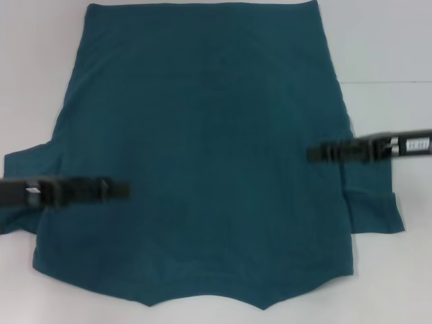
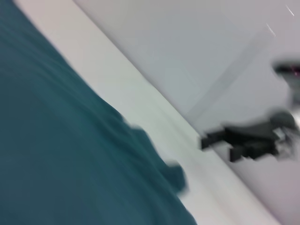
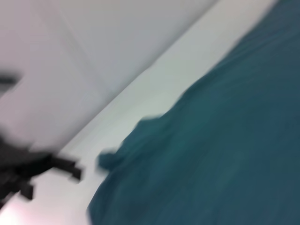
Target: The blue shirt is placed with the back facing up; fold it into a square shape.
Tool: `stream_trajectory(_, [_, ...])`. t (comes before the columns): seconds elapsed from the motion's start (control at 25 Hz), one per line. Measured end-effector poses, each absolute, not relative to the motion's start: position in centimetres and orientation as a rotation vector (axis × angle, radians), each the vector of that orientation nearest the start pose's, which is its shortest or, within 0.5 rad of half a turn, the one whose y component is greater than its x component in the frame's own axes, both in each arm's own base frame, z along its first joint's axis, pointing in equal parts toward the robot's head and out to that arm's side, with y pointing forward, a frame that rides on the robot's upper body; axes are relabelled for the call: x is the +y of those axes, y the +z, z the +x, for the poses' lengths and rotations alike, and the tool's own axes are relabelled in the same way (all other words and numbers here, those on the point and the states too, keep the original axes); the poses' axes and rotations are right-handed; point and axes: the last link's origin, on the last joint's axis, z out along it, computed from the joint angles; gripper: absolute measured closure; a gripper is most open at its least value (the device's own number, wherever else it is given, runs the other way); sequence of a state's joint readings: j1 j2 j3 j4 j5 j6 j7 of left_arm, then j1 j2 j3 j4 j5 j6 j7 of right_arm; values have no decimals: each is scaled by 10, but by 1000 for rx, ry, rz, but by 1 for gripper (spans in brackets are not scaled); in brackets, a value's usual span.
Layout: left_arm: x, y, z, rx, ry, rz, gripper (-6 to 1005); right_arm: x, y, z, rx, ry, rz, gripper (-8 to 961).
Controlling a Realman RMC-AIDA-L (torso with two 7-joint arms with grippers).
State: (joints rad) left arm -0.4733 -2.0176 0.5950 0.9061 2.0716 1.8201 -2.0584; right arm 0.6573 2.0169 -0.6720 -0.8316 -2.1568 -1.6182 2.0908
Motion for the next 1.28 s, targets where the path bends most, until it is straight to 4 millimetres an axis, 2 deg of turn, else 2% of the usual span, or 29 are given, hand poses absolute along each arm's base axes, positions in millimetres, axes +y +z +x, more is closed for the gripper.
stream_trajectory(0.24, [317, 104, -305, -1683, -932, -2178, 66, 395, 67, 226, 1540, 667, -2390, 277])
stream_trajectory(0.52, [308, 111, -346, -1876, -991, -1830, 66, 418, 87, 223, 1650, 731, -2234, 278])
stream_trajectory(0.84, [292, 110, -376, -1935, -997, -1634, 67, 427, 98, 227, 1658, 732, -2183, 278])
stream_trajectory(1.28, [286, 108, -396, -1927, -959, -1517, 66, 427, 97, 228, 1668, 733, -2180, 279])
